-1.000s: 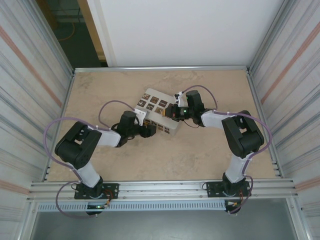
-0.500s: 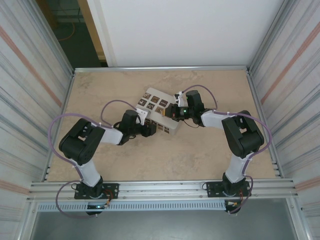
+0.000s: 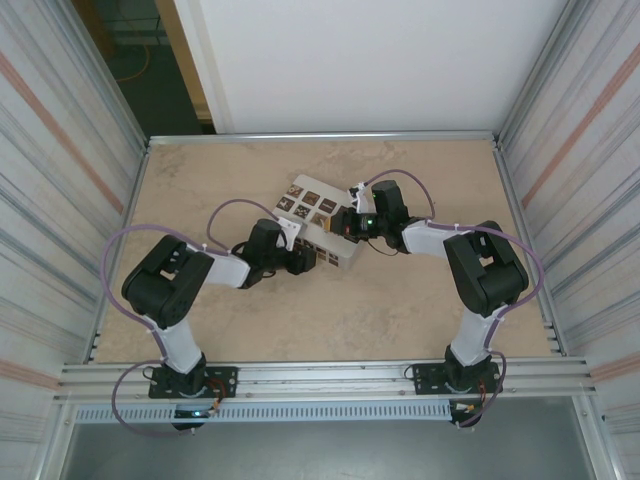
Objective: Unlock the padlock with the key
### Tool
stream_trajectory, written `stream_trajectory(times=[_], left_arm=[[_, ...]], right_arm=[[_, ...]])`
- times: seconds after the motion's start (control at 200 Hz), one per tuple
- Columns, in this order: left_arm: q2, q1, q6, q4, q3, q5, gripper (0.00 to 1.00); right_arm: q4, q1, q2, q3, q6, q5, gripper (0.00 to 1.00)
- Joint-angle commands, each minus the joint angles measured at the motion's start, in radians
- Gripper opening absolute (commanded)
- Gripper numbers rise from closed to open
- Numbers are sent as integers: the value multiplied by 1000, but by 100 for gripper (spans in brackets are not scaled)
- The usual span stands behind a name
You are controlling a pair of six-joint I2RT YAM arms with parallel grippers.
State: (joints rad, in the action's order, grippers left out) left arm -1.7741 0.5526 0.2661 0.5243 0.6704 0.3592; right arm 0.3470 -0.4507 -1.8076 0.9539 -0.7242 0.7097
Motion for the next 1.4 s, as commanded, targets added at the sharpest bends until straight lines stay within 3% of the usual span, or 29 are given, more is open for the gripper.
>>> stream_trajectory(times=[0.0, 0.371, 0.676, 1.152, 1.398], left_arm=[[-12, 13, 1, 50, 43, -6, 44], [11, 25, 16, 59, 32, -51, 29], [81, 55, 41, 23, 16, -84, 23], [165, 98, 150, -75, 1, -111, 22], [191, 115, 215, -223, 68, -100, 22]], right_arm=[[-92, -20, -14, -7, 23, -17, 0], [-99, -24, 14, -5, 22, -15, 0], [-187, -19, 112, 46, 82, -32, 0], [-340, 7, 410, -67, 237, -184, 0], [-388, -42, 612, -199, 330, -255, 0]])
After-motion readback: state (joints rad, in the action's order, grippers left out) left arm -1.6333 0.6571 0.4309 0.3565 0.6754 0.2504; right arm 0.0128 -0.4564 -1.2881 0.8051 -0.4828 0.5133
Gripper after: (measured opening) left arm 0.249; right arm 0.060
